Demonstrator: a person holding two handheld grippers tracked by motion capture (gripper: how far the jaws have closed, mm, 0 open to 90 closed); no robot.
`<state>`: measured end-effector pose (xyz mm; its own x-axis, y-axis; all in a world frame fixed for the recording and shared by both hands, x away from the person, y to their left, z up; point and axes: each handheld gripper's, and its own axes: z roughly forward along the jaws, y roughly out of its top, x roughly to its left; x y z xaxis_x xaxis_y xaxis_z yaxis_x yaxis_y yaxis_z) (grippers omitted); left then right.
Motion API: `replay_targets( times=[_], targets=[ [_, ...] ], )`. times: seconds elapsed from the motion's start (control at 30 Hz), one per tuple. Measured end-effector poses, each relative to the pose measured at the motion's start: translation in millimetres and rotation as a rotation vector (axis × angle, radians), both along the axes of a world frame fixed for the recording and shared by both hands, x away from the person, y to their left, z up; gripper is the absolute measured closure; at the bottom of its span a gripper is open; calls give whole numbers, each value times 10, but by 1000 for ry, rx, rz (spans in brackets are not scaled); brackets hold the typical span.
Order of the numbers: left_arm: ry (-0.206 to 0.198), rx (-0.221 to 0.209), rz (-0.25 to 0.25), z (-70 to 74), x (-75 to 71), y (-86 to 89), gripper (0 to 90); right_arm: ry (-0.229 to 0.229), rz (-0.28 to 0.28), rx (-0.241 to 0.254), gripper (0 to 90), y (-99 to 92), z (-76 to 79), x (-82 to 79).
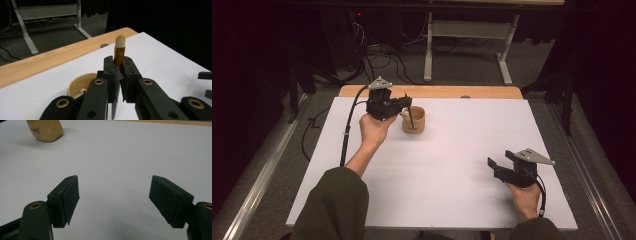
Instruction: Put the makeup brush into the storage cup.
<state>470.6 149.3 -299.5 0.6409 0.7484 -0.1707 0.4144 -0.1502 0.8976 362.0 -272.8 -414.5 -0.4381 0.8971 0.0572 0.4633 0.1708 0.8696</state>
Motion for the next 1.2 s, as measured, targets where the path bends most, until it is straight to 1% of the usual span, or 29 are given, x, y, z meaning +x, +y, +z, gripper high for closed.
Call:
replay_targets(
  times=[0.17,0.3,0.4,0.53,0.63,0.77,0.87,0.93,1.0,1.2],
  targets=[
    [-4,7,11,10,61,-12,836,-1,1,6,258,4,1,-2],
    [1,1,25,23,145,-24,836,1,-3,11,258,-12,0,2],
    [0,1,36,36,198,-52,836,-5,-3,16,259,-18,4,6],
    [3,8,46,31,250,-99,836,-2,1,16,259,-9,5,0],
    [0,14,47,31,272,-133,836,-5,0,21,259,-10,6,0],
    [-2,5,45,52,295,-161,836,-7,3,21,259,-16,8,1],
    [-6,3,45,71,299,-162,836,-8,4,20,260,-14,6,3],
    [-15,5,52,81,299,-158,836,-4,2,21,260,-12,6,1],
    [-15,5,58,85,304,-150,836,-2,2,22,260,-10,6,0],
    [-11,19,76,29,346,-151,836,-6,9,18,260,-6,6,1]
  ],
)
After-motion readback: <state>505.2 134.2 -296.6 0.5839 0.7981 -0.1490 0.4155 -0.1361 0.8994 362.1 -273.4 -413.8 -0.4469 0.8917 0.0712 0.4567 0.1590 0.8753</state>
